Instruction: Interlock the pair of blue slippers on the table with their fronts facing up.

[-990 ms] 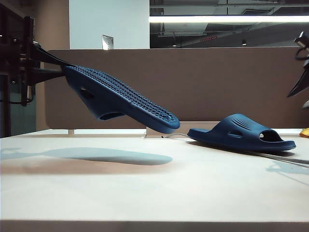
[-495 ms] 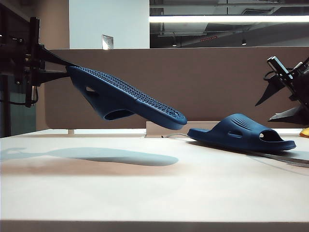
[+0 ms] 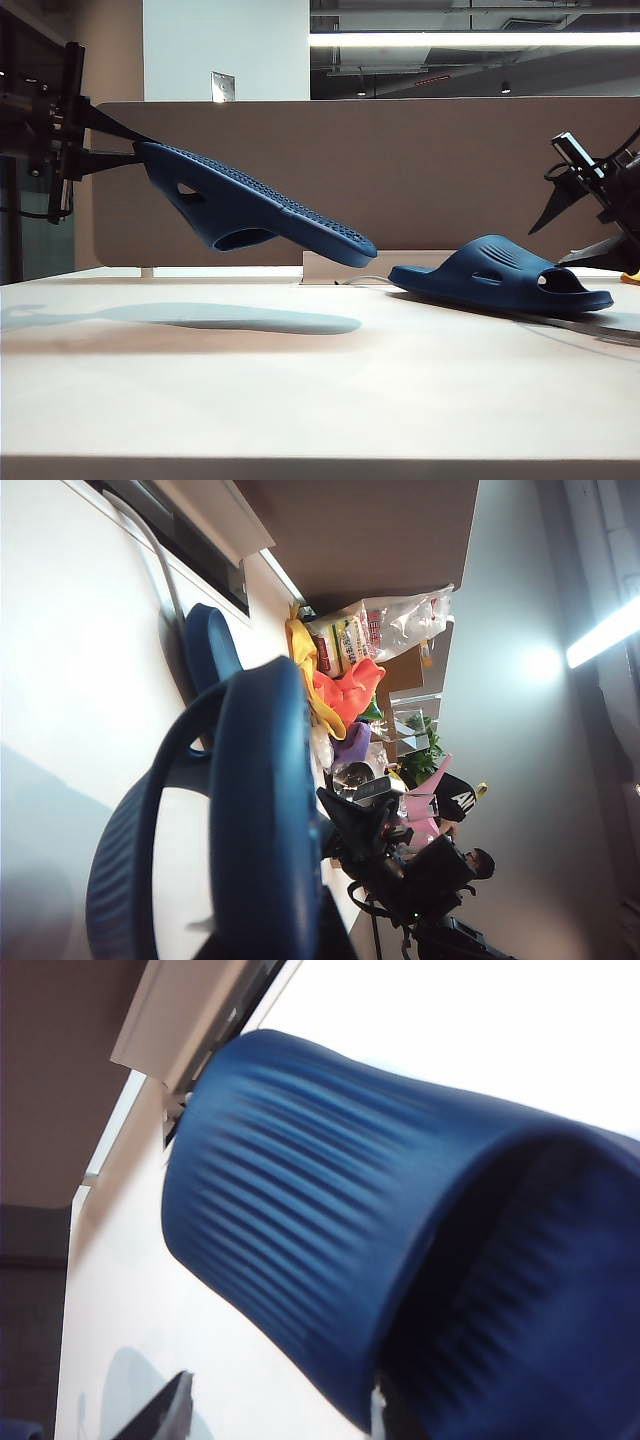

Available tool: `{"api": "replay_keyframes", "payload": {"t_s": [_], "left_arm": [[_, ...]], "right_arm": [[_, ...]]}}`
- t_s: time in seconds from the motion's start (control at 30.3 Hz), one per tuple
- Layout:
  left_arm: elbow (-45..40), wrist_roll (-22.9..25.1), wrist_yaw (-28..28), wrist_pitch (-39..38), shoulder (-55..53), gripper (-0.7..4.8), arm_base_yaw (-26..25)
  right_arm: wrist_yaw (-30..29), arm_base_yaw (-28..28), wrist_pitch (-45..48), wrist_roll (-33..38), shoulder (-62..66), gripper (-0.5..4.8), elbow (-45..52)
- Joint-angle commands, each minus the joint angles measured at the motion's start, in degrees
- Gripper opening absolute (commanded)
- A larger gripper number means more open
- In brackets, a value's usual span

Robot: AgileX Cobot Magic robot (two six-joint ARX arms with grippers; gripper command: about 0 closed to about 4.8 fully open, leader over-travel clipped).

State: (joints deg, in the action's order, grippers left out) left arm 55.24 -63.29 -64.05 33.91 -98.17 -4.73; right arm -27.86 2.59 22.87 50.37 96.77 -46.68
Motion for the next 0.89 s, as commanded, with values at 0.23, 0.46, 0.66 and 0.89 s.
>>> {"api": "replay_keyframes", "payload": {"t_s": [0.23,0.46,0.66,0.89], "left_arm": [[0.11,-2.10,-0.37,2.16,0.31,-0.06,0.00],[0.13,-1.88,-0.42,2.19,0.31,-0.06,0.02],[0.13,-1.88,-0.22,2.14,0.28,-0.06,-0.77],[0.13,-1.90,0.66,2.19,0.28,-0.06,-1.44]], "right_arm": [[-5.16,1.05,1.31,-8.83,1.31,2.25,-0.17],[-8.33,2.73,-4.26,-18.21,0.98,2.25,-0.17],[-11.78,6.43,-9.94,-19.17,-1.95,2.25,-0.13],[-9.40,10.78,-15.15,-19.52,-6.32,2.07,-0.13]]}}
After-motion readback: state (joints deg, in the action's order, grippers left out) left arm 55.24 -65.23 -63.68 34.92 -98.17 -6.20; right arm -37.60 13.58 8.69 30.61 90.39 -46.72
